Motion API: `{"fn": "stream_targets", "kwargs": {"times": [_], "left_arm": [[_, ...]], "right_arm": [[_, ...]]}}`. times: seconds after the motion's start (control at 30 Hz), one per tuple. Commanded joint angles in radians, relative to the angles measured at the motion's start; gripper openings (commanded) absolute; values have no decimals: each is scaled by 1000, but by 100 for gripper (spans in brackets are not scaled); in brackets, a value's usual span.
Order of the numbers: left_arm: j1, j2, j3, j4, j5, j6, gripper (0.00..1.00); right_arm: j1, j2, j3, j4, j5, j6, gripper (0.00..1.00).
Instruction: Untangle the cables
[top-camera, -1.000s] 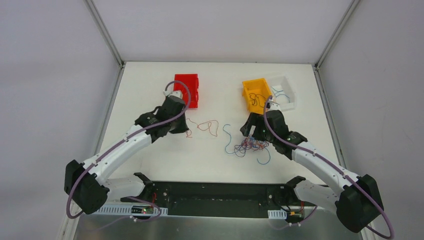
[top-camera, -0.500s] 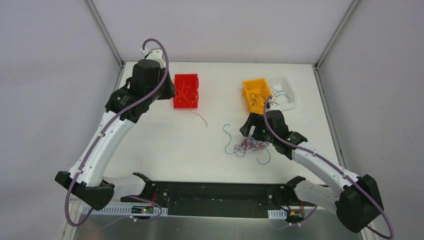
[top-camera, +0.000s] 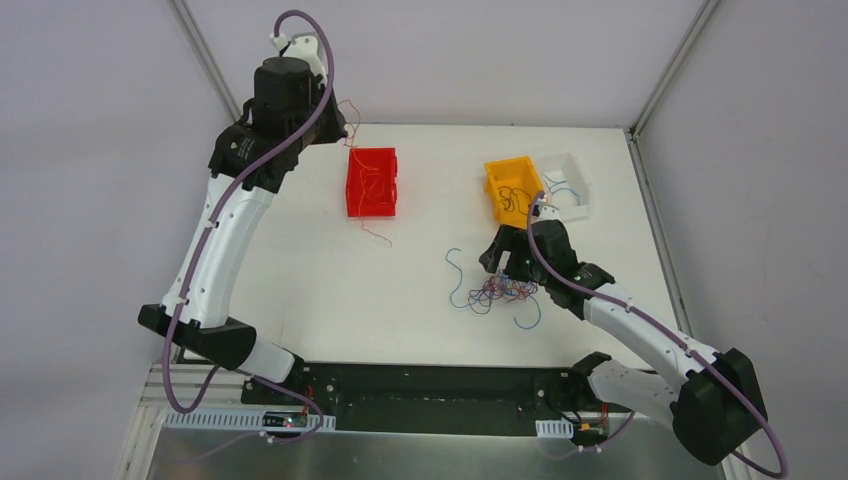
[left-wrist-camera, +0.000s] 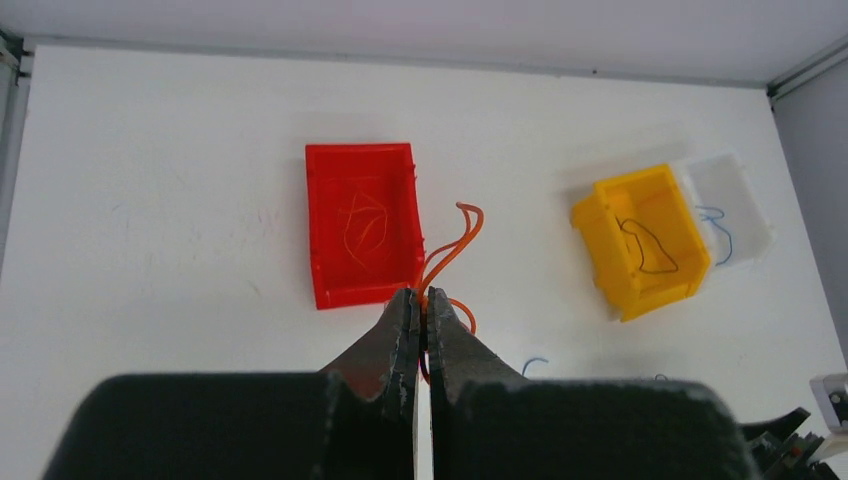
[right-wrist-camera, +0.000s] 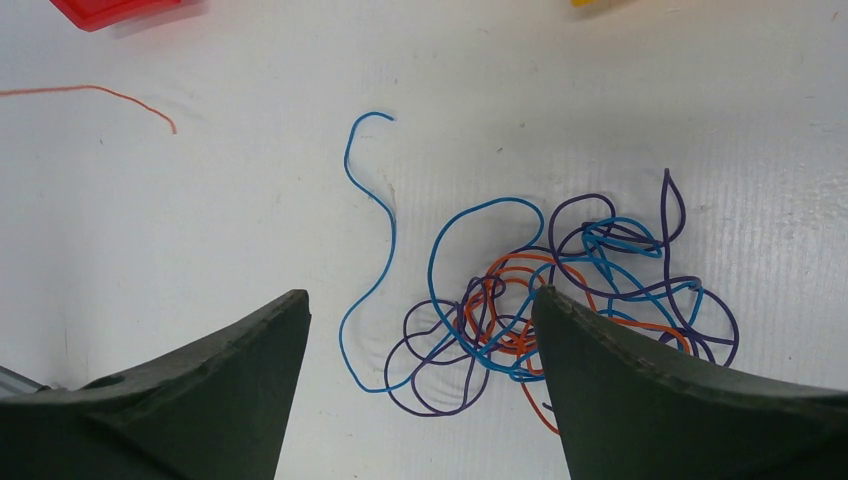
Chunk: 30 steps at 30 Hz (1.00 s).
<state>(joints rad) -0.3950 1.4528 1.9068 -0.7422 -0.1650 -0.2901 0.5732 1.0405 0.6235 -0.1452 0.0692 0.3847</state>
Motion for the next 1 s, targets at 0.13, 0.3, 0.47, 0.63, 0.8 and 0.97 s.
{"fn": "stream_targets", "kwargs": {"times": [0.13,0.3,0.47,0.63,0.8,0.97], "left_arm": [[59,126,252,9,31,49,0],[108,229,388,9,49,52,0],[164,322,413,10,74,39,0],[193,367,385,16,91,26,0],[228,358,390,36,103,21,0],[276,321,394,41,112,12,0]], "right_arm": [[-5,16,16,34,-1,2,85],[-10,29,24,30,-4,-1,85],[-11,49,34,27,-14,0,85],[-14,64,38,24,-16,0,85],[-16,87,50,25,-24,-1,85],[-16,103,58,23,-32,0,85]]}}
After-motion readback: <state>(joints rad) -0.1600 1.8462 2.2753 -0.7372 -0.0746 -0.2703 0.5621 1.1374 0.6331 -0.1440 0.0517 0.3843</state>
